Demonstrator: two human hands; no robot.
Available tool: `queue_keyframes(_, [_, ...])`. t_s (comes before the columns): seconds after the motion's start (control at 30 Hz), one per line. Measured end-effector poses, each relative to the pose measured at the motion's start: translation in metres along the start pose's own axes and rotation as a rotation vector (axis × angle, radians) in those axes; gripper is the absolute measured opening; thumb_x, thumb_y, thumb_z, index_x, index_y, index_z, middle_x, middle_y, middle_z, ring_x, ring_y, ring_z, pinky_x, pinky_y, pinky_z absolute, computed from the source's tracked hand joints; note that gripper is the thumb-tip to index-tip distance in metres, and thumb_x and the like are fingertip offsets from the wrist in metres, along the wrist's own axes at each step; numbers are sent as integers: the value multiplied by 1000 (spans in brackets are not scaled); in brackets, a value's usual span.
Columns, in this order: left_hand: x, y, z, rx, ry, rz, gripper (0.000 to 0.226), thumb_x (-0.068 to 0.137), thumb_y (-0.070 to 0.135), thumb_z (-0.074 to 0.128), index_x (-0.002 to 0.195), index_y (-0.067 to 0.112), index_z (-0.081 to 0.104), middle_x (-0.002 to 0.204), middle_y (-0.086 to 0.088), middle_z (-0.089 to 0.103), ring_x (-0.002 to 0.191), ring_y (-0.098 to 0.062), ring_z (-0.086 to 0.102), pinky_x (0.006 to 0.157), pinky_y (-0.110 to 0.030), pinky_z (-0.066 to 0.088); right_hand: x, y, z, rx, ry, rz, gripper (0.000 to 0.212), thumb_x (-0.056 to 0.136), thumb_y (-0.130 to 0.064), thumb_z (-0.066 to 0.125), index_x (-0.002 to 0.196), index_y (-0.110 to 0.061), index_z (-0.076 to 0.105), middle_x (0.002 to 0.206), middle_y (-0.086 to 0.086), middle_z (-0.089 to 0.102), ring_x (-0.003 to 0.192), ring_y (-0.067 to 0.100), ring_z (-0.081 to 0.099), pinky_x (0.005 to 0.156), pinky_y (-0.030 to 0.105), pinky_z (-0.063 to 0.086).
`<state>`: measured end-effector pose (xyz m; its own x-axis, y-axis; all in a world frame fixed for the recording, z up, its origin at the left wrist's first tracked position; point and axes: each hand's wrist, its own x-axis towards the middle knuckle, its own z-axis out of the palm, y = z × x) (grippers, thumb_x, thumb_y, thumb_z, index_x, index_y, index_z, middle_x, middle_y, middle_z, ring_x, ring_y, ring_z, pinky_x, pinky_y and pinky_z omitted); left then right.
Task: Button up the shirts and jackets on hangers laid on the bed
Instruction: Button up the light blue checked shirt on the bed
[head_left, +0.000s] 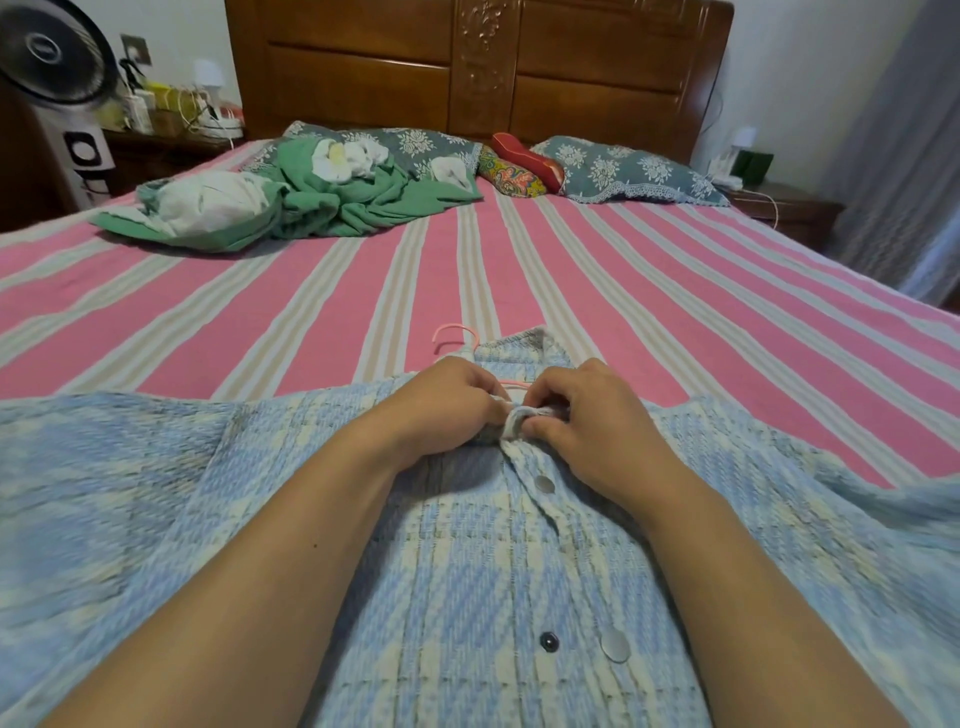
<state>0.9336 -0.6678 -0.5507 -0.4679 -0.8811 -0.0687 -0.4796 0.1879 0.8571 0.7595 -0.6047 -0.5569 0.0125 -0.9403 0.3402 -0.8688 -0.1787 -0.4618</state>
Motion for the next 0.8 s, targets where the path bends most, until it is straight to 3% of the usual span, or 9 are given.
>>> queue_keyframes(0.13, [-5,10,-5,131,-8,51,16,90,14,62,83,17,77,64,4,64,58,-13,54,57,-27,42,3,-6,-3,-128,-18,-44,24,90,-35,72,114,-32,70,93,-8,61,95,8,42,78,28,38])
queue_keyframes(0.23, [-6,13,-6,253,-35,94,11,91,28,64,85,24,72,50,15,55,44,-1,45,51,-23,34,4,-9,-8,-249,-43,-116,19,97,-34,64,110,-27,75,84,-6,65,97,17,38,82,35,42])
queue_keyframes(0.33, [-5,8,-4,330,-19,179,20,90,40,72,93,21,70,55,12,52,49,-3,43,51,-23,31,5,-8,-10,-322,-50,-132,17,98,-36,61,85,-30,70,76,-7,59,93,21,39,81,39,43])
queue_keyframes(0.43, [-3,5,-2,369,-9,228,30,90,38,76,107,14,70,68,8,53,58,-5,46,49,-16,33,7,-9,-6,-285,-62,-116,12,96,-33,66,101,-26,74,85,-4,66,102,19,43,81,32,41])
queue_keyframes(0.5, [-2,4,-2,369,-13,220,32,88,36,78,110,14,70,68,8,53,58,-5,46,50,-13,34,6,-10,-6,-164,-65,-58,20,92,-26,72,111,-27,70,96,-1,65,102,14,47,81,29,40])
queue_keyframes(0.6, [-1,3,-6,346,-34,174,31,83,33,83,108,19,71,66,11,51,54,-1,47,48,-11,33,3,-10,-11,-53,-74,-35,18,85,-23,78,95,-34,68,91,-4,57,90,12,53,77,30,43])
queue_keyframes(0.7, [1,1,-6,316,-51,146,26,81,32,85,100,22,70,61,16,50,50,5,48,47,-9,34,1,-12,-10,-68,-73,-58,15,84,-23,79,98,-26,72,83,-13,54,97,9,42,76,28,37])
queue_keyframes(0.8, [1,0,-2,274,-56,155,20,81,33,85,88,21,71,47,20,48,47,1,45,45,-11,32,2,-16,-3,-60,-60,-44,18,86,-24,77,99,-28,65,91,-8,51,98,9,43,77,29,41])
